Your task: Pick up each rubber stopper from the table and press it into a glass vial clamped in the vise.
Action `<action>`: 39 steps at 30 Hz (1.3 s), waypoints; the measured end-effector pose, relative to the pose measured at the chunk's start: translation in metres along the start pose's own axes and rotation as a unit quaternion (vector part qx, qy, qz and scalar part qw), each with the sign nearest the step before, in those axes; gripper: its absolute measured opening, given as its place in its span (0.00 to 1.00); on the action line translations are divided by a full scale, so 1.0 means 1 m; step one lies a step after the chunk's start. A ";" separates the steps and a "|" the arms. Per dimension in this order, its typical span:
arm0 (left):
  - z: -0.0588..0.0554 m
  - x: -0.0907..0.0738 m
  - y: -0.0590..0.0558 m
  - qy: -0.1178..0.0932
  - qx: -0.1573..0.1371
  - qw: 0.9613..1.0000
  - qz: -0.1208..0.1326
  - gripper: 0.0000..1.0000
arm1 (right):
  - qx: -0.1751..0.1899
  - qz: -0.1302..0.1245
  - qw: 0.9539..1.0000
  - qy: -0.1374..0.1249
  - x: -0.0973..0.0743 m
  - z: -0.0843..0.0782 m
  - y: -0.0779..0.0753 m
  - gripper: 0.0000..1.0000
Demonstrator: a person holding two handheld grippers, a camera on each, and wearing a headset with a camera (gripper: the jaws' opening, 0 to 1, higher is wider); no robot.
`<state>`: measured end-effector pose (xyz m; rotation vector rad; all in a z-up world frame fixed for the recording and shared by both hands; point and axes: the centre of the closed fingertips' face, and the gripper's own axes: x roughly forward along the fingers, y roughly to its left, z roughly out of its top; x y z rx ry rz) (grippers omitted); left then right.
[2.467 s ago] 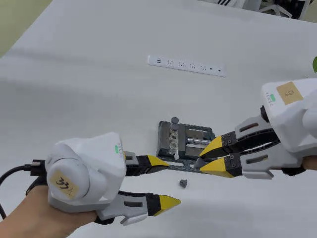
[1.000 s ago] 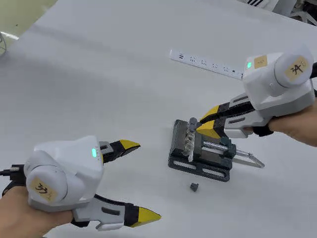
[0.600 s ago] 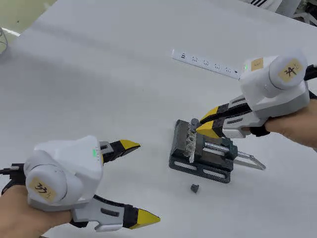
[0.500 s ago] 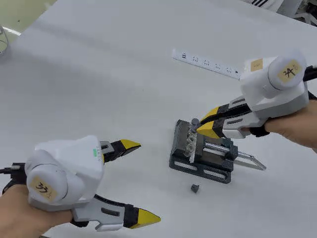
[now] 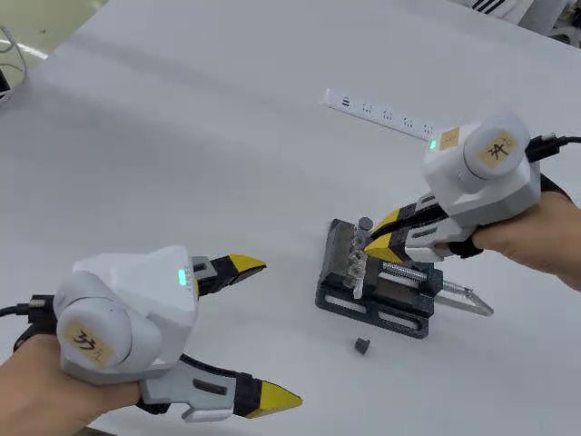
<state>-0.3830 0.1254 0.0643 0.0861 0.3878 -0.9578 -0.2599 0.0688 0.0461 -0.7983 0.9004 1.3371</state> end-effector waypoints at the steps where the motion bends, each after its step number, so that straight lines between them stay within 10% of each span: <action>1: 0.000 0.000 0.000 -0.001 -0.001 1.000 0.000 0.81 | 0.000 0.000 1.000 0.001 0.001 -0.001 0.000 0.06; 39: -0.003 -0.001 0.001 -0.003 -0.012 1.000 -0.002 0.79 | -0.015 0.007 0.999 0.037 0.014 -0.009 -0.003 0.05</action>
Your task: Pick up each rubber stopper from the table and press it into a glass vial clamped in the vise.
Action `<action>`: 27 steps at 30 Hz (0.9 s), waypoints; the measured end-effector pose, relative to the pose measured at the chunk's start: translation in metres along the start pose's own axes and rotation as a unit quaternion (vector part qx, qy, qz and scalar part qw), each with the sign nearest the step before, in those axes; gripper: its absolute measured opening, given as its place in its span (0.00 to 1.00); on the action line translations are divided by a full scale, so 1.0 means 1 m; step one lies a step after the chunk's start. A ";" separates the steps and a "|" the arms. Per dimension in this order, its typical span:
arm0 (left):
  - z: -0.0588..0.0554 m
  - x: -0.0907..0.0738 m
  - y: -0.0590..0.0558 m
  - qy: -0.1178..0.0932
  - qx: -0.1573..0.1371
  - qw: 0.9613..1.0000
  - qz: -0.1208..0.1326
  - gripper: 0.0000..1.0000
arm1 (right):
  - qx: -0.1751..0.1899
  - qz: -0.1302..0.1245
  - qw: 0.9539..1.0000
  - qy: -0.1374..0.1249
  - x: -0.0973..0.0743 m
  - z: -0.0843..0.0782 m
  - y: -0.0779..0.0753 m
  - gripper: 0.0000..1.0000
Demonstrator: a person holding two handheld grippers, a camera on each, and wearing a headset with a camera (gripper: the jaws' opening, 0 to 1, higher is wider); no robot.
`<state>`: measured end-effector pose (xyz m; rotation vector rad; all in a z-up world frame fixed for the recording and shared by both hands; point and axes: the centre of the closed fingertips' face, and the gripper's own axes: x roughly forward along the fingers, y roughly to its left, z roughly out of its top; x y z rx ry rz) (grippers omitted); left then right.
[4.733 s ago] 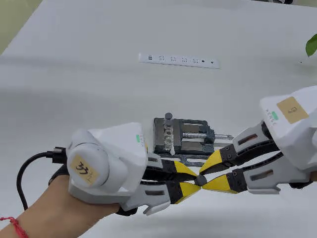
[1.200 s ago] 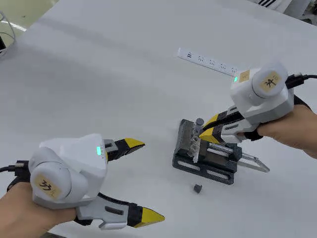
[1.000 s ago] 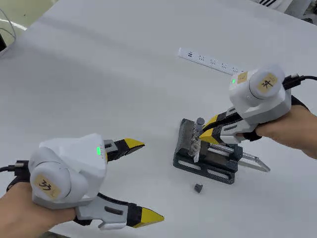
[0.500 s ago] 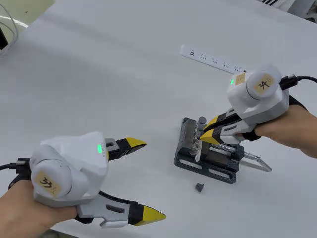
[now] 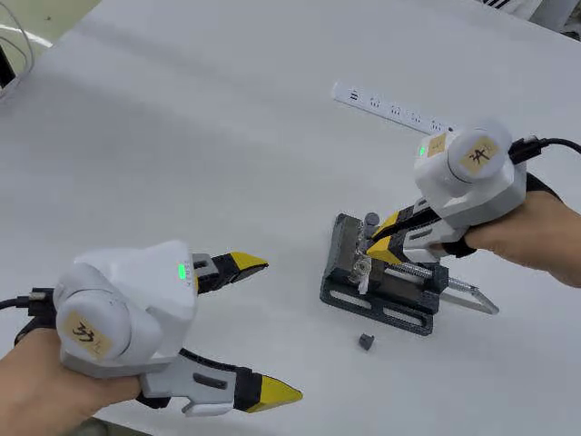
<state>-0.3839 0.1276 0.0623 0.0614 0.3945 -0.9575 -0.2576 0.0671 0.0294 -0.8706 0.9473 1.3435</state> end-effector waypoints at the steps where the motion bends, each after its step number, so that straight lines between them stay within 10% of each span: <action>1: 0.000 0.000 0.000 -0.001 0.000 1.000 0.000 0.79 | -0.002 0.000 1.000 0.002 0.000 0.000 0.000 0.05; 27: 0.002 0.000 -0.001 -0.002 -0.003 1.000 -0.001 0.78 | -0.011 -0.013 0.998 0.062 0.001 0.000 0.001 0.05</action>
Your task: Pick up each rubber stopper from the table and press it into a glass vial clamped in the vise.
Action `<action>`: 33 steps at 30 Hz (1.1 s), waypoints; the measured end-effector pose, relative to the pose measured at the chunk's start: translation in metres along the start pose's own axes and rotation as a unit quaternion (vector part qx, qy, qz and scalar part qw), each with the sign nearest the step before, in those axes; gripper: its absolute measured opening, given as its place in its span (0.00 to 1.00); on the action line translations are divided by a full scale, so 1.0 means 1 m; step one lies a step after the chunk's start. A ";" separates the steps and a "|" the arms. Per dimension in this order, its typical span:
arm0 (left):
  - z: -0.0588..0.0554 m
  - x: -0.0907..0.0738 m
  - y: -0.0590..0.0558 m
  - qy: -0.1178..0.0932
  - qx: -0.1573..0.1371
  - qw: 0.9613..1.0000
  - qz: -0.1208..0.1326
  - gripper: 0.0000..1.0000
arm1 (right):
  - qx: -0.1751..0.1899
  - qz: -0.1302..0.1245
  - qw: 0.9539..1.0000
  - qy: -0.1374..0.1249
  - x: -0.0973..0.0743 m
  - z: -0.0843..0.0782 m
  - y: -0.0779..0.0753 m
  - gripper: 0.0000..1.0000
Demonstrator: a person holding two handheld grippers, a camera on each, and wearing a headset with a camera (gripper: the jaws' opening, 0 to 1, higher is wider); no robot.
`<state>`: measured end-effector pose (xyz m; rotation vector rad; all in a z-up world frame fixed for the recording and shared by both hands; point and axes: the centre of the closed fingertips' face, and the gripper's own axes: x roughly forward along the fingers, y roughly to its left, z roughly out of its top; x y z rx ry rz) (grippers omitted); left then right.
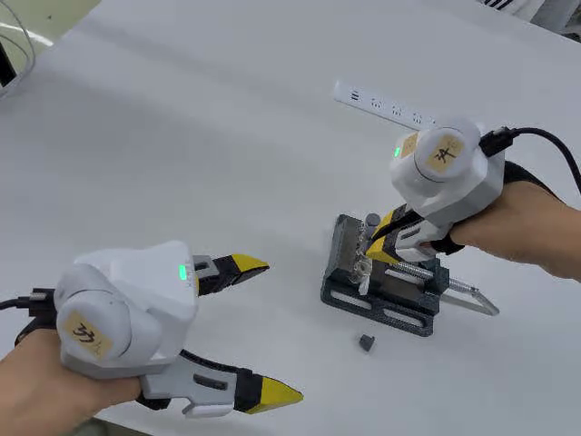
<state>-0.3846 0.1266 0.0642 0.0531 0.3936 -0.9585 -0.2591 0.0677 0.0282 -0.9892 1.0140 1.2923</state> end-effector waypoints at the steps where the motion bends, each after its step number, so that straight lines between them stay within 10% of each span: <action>1: 0.000 0.000 0.000 0.000 0.000 1.000 0.000 0.78 | 0.001 0.000 1.000 0.000 0.000 0.000 0.000 0.05; 33: 0.004 -0.001 -0.001 -0.002 0.002 1.000 0.001 0.77 | 0.000 -0.004 1.000 -0.009 0.001 0.000 0.000 0.07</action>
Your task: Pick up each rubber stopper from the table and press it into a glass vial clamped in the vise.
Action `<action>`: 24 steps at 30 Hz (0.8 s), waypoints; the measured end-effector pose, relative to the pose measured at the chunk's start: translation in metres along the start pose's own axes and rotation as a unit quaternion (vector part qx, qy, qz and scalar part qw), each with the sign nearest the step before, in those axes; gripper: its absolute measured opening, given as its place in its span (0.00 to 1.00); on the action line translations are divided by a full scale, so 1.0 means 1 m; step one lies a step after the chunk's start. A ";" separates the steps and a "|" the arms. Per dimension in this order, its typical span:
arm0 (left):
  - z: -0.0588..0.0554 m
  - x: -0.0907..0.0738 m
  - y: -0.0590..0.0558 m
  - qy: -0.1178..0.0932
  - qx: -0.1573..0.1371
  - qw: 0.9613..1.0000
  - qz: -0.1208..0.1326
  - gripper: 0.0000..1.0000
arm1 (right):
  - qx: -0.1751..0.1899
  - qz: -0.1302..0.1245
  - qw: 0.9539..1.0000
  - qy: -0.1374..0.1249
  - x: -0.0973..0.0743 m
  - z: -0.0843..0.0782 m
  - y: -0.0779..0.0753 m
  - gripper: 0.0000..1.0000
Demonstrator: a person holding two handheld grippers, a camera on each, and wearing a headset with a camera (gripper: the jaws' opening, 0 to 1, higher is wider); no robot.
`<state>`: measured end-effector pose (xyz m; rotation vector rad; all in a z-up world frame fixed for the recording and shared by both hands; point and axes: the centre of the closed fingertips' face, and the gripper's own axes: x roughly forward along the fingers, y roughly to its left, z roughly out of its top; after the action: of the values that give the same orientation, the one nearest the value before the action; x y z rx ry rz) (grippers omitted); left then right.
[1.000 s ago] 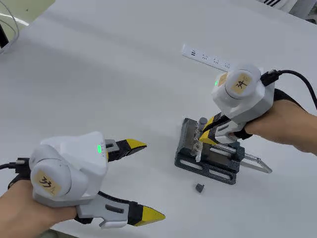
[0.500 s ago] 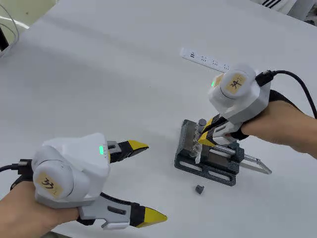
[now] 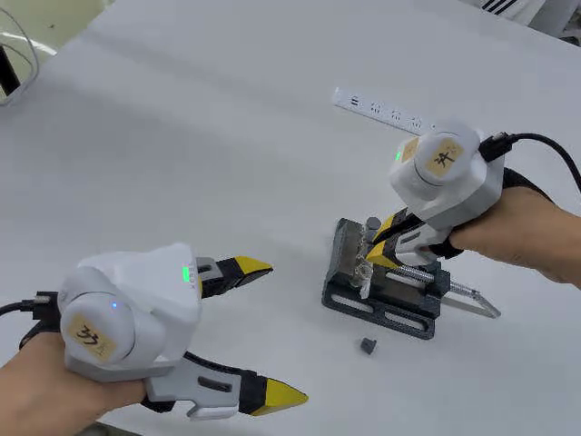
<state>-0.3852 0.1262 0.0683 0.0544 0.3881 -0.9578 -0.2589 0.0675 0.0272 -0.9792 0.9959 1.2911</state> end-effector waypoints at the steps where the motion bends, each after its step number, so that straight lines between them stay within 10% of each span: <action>1: 0.000 0.000 0.000 0.000 0.000 1.000 0.000 0.77 | 0.001 0.000 1.000 -0.002 0.000 0.000 0.000 0.07; 24: -0.003 0.002 -0.002 0.002 -0.001 1.000 -0.003 0.76 | 0.005 0.000 0.999 -0.033 -0.016 0.006 -0.003 0.03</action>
<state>-0.3866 0.1246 0.0656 0.0532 0.3932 -0.9636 -0.2565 0.0686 0.0439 -0.9231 0.9506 1.3087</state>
